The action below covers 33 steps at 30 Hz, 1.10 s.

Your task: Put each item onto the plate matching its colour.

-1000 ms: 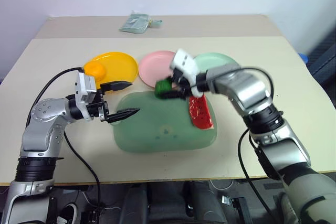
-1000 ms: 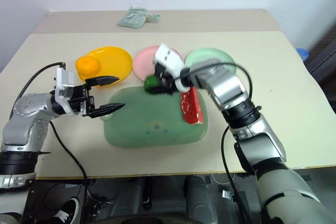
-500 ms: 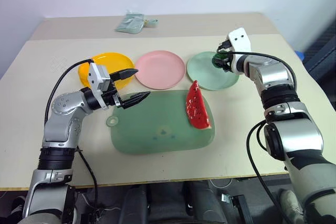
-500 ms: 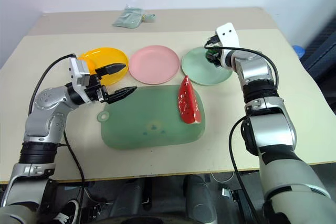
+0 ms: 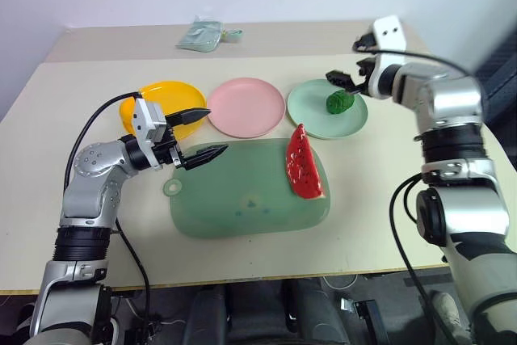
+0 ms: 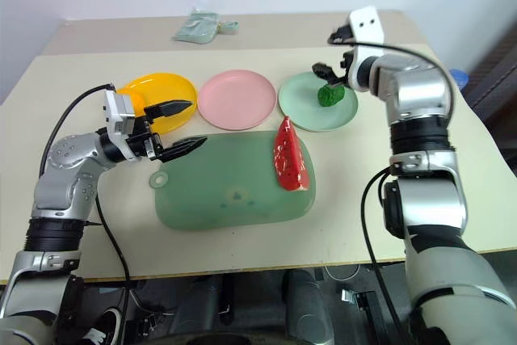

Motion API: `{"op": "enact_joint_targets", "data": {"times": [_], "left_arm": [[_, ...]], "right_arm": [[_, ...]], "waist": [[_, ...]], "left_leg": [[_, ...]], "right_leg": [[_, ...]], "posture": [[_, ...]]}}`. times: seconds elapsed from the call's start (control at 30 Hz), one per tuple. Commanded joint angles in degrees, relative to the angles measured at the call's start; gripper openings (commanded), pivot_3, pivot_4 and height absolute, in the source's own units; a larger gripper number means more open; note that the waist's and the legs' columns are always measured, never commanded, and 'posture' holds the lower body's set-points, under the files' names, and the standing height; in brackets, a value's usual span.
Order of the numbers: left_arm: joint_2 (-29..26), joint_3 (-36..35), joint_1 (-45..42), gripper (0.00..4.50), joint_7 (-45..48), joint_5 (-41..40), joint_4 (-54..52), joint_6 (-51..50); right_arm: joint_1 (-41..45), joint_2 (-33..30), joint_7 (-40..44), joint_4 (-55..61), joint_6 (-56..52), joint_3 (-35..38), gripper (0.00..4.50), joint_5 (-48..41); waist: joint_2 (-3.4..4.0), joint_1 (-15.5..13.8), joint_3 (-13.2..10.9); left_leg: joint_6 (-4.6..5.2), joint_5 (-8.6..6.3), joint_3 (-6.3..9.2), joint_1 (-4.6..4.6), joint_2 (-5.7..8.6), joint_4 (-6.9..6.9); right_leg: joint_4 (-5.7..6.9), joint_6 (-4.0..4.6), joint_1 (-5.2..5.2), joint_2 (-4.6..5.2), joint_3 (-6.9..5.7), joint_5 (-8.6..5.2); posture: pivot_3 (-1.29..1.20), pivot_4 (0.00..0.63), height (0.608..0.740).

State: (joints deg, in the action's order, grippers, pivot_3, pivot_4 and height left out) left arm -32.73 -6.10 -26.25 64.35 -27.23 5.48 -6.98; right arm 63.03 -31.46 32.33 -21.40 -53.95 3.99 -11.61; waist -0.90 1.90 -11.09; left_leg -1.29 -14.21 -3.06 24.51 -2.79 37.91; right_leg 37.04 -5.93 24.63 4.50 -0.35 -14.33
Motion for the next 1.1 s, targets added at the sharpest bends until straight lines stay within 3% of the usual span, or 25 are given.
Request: {"op": "enact_joint_targets", "data": {"times": [0.03,0.13,0.23,0.5,0.7,0.9,1.03,1.1], "left_arm": [[-1.1,-1.7,0.7,4.5,1.7,-2.9,-2.6,-1.0],[-1.2,-1.7,0.8,4.5,2.4,-3.3,-2.4,-1.0],[-0.9,-1.2,0.2,4.5,2.7,-2.9,-1.2,-0.4],[-0.5,-0.8,-1.5,4.5,4.1,-2.1,1.7,1.1],[-0.4,-0.5,-0.8,4.5,4.5,-2.1,1.6,1.2],[-0.3,-0.5,-0.6,4.5,4.2,-1.8,1.4,1.7],[-0.5,-0.3,0.1,4.5,3.8,-1.6,0.4,1.5],[-0.7,-0.4,0.2,4.5,3.6,-1.6,0.0,1.2]], "right_arm": [[-1.4,-0.4,-0.2,16.3,-20.1,4.6,4.4,-7.6],[-3.0,0.1,-1.8,25.8,-32.6,6.1,4.4,-10.4],[-5.7,1.1,-3.9,32.7,-38.2,4.8,4.4,-12.2],[-17.7,2.5,-11.9,42.7,-38.5,2.6,4.4,-20.1],[-20.8,3.0,-17.0,43.6,-38.5,2.7,4.4,-25.6],[-24.1,1.8,-19.6,45.9,-38.5,-2.3,4.4,-26.0],[-23.8,3.4,-20.7,45.2,-38.5,-1.3,4.4,-27.4],[-24.0,4.3,-21.4,45.3,-38.5,-1.5,3.9,-28.1]], "waist": [[-0.02,-0.2,0.0],[-0.01,-0.9,0.0],[-0.03,-1.2,0.0],[-0.05,-1.1,0.0],[-0.06,-1.1,0.0],[-0.07,-1.1,0.0],[-0.06,-1.1,0.0],[-0.06,-1.1,0.0]], "left_leg": [[0.0,0.0,0.0,0.0,0.0,0.01],[0.0,0.0,-0.01,-0.02,0.0,0.04],[0.0,0.0,0.0,-0.01,0.01,0.05],[0.0,0.0,0.03,0.0,0.05,0.08],[0.01,0.0,0.04,-0.01,0.03,0.07],[0.01,0.0,0.05,0.0,0.04,0.07],[0.01,0.0,0.06,0.0,0.03,0.07],[0.01,0.0,0.06,-0.01,0.03,0.07]], "right_leg": [[0.01,0.0,0.0,0.0,0.0,0.0],[0.04,0.01,-0.01,0.01,0.0,0.0],[0.04,0.02,-0.01,0.02,0.0,0.0],[0.01,0.0,-0.05,0.04,-0.01,0.01],[0.01,0.01,-0.05,0.02,-0.01,0.0],[-0.01,0.0,-0.05,0.02,-0.01,0.0],[0.0,0.0,-0.05,0.01,-0.01,0.0],[0.0,0.01,-0.05,0.01,-0.01,0.0]], "posture": [[0.0,0.15,0.74],[0.0,0.15,0.74],[0.0,0.15,0.74],[0.0,0.15,0.74],[0.0,0.15,0.74],[0.0,0.15,0.74],[0.0,0.15,0.74],[0.0,0.15,0.74]]}}
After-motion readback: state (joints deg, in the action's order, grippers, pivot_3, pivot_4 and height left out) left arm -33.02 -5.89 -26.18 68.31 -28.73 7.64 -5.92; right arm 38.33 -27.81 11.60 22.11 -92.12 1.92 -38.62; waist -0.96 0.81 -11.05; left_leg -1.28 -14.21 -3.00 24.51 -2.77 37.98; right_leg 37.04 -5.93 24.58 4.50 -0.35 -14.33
